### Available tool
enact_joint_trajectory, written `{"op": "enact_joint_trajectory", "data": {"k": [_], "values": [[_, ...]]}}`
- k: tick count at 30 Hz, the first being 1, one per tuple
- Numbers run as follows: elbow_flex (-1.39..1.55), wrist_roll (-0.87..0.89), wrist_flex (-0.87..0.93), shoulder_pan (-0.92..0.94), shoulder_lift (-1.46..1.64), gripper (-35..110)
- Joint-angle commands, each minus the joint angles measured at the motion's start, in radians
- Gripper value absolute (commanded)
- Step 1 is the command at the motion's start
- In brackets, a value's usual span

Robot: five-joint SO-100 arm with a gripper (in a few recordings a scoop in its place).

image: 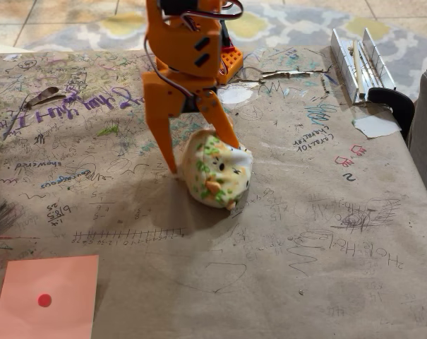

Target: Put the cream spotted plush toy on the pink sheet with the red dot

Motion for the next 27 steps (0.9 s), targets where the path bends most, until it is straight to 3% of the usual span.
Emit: {"op": "enact_joint_trajectory", "data": {"k": [1, 8, 13, 16, 23, 27], "values": [[0.034, 0.118, -0.196, 0.006, 0.006, 0], [0.360, 0.370, -0.678, -0.026, 0.324, 0], [0.333, 0.502, -0.522, 0.009, 0.790, 0], [0.252, 0.485, -0.439, 0.037, 1.051, 0], [0.120, 0.296, -0.788, 0.167, 1.408, 0], [-0.104, 0.255, -0.775, 0.160, 1.486, 0]]}}
